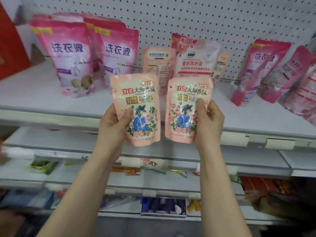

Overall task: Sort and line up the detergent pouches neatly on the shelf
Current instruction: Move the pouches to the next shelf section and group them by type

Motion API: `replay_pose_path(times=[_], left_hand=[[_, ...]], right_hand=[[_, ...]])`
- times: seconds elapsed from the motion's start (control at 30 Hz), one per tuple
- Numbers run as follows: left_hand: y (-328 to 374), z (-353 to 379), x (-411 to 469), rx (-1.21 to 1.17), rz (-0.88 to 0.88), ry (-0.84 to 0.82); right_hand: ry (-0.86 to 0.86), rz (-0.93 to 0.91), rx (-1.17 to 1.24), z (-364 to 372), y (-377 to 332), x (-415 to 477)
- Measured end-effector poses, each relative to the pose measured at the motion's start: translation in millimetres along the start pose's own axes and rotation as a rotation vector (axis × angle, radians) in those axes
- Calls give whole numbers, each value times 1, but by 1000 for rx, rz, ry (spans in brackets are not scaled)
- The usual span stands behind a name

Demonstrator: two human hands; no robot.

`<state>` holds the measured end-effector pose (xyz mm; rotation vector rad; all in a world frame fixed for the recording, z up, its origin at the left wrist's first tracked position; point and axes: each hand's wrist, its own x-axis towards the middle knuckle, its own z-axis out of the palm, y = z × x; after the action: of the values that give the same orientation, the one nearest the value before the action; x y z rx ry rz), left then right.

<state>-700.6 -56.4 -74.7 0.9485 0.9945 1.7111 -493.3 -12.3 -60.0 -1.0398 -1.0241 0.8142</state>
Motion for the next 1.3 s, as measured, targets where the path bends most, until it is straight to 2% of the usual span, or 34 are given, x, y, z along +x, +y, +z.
replay_pose_path(times=[0.17,0.37,0.63,0.83,1.03,1.17,1.3], left_hand=[[20,-46,4,4,10,77],[37,-77,26,-3,49,156],[54,-125,57,34,113,173],[73,-170,79,46,130,120],[115,-250,99,108,157,83],[141,-303,113,172,218,132],[152,-332,130,220,258,161]], right_hand=[[-72,58,20,48,3,-24],[-184,17,25,106,0,-20],[-275,47,60,170,12,-13],[-224,18,77,216,11,-26],[-131,-29,94,287,12,-67],[-124,-60,79,341,10,-96],[-159,-141,-34,391,8,-101]])
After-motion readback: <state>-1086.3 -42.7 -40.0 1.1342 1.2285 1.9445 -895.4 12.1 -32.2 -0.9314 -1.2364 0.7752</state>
